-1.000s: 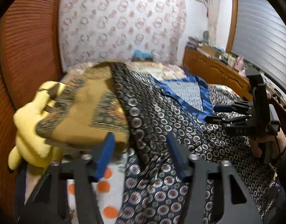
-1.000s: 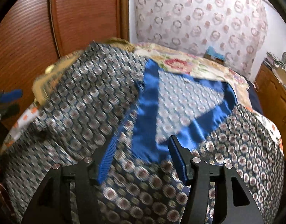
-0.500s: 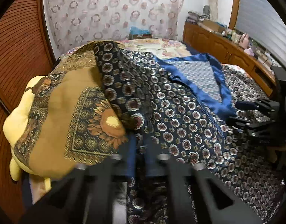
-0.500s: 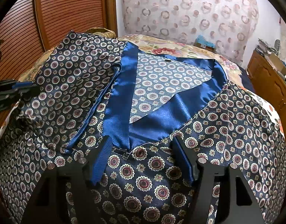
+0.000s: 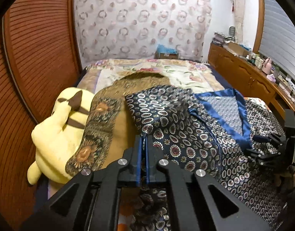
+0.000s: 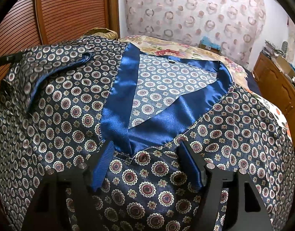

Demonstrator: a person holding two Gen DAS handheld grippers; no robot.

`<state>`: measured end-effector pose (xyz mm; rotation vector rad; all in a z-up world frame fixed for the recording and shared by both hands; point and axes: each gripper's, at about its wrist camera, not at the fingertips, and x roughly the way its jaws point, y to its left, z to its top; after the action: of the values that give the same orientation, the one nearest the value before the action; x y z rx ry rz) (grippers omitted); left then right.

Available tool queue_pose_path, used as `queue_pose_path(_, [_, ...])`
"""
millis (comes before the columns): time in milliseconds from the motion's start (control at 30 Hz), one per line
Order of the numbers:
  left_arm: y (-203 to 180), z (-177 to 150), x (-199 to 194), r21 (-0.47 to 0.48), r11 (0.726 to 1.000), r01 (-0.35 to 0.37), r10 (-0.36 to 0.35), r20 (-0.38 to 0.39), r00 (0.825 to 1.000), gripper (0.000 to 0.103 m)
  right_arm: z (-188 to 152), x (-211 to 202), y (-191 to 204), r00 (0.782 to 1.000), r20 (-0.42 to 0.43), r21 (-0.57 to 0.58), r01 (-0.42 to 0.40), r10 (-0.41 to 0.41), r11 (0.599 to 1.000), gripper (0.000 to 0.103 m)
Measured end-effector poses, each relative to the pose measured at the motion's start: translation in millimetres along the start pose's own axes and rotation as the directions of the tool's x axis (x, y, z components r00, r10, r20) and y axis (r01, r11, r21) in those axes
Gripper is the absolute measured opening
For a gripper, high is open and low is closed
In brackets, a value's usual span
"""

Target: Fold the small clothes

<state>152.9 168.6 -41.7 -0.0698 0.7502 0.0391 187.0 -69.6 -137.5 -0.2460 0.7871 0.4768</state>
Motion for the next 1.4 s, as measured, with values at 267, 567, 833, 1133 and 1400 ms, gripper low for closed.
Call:
queue_pose_path(267, [-12.2, -14.7, -22.1, 0.027, 0.999, 0.046, -0.048, 0.067, 0.997, 0.048, 0.5, 0.7, -1.1, 1.0, -0.004, 0.0, -0.003, 0.003, 1.0, 0.077])
queue_pose_path(567, [-44.3, -40.7, -69.2, 0.017, 0.993, 0.114, -0.115, 0.198, 0.973, 0.088, 0.1, 0.8, -1.4, 1.0, -0.004, 0.0, -0.001, 0.001, 1.0, 0.08])
queue_pose_path(833, [-80.5, -56.1, -85.5, 0.014, 0.992, 0.128, -0.128, 0.217, 0.968, 0.088, -0.3, 0.7, -1.6, 1.0, -0.003, 0.0, -0.001, 0.001, 1.0, 0.081])
queue_pose_path(1133, [-110.7, -66.7, -92.2, 0.065, 0.992, 0.112, -0.124, 0.245, 0.962, 0.088, -0.6, -0.4, -2.1, 1.0, -0.002, 0.005, -0.007, 0.007, 1.0, 0.081])
queue_pose_path(1400, [-128.3, -75.2, -86.4, 0.088, 0.988, 0.127, -0.144, 0.228, 0.963, 0.088, -19.1, -57.1, -14.9, 0.995, 0.101, -0.017, -0.002, 0.004, 1.0, 0.081])
